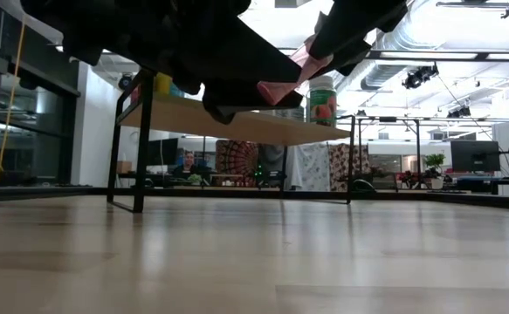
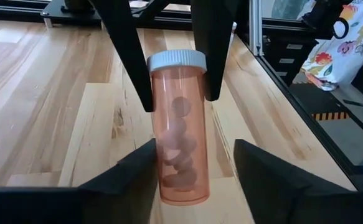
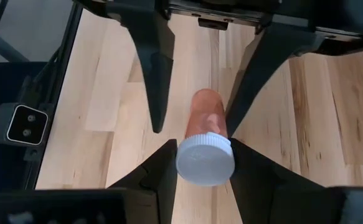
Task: Pick and place medicine bottles onto shelf by color
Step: Put the left light pink medicine bottle on the shelf
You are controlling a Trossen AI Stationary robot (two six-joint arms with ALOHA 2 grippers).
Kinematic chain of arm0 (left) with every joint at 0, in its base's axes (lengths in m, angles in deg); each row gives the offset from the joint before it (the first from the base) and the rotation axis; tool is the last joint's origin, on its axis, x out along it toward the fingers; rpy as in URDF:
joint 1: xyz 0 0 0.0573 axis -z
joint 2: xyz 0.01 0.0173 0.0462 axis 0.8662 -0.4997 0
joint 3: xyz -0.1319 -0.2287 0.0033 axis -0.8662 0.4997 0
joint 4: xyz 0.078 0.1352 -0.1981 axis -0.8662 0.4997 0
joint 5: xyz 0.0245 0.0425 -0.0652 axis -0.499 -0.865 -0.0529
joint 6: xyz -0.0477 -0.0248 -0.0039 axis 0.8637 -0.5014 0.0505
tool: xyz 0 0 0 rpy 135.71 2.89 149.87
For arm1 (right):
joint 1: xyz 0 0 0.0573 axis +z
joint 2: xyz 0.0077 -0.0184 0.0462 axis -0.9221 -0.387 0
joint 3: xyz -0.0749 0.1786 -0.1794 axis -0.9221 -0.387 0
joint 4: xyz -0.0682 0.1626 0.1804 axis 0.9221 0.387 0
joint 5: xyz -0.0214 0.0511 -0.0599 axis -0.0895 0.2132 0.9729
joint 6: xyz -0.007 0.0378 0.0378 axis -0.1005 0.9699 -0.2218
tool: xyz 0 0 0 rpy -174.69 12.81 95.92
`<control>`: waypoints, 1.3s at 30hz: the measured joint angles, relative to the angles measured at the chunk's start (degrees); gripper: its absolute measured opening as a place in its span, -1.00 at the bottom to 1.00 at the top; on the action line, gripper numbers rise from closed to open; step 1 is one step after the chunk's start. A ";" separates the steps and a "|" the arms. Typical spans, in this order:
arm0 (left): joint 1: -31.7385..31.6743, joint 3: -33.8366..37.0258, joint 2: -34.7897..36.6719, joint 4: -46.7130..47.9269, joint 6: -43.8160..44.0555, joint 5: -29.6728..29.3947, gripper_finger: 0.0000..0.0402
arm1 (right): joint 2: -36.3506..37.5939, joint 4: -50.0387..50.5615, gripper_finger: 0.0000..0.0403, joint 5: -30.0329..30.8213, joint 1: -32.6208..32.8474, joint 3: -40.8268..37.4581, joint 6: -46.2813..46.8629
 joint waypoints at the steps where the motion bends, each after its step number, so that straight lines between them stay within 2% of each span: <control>1: -0.06 0.00 0.00 0.00 0.00 -0.02 -0.10 | 0.00 0.00 -0.41 -0.02 0.00 0.00 0.00; 6: -0.23 0.00 0.00 0.00 0.00 -0.25 -0.33 | 0.00 -0.02 -0.41 -0.02 0.00 0.00 0.00; 11: -0.24 0.00 0.00 0.00 0.02 -0.66 -0.48 | 0.02 -0.06 -0.41 -0.02 0.02 0.00 0.00; 21: -0.24 0.00 0.00 0.04 -0.46 -1.57 -0.51 | 0.09 -0.15 -0.38 0.63 -0.22 0.00 0.40; 24: -0.24 0.00 0.03 0.16 -0.63 -1.60 -0.51 | 0.10 -0.30 -0.26 0.66 -0.51 0.00 0.52; 33: -0.68 0.00 0.09 1.90 -0.58 -1.35 -0.52 | 3.18 4.80 0.27 0.22 -0.63 0.04 0.63; 36: -1.15 0.00 0.36 2.89 -0.03 -0.89 -0.52 | 5.22 8.76 0.34 1.55 -0.21 0.07 0.62; 39: -1.65 0.00 0.58 3.47 0.54 1.22 -0.52 | 6.76 10.44 0.35 5.59 1.14 -1.21 0.73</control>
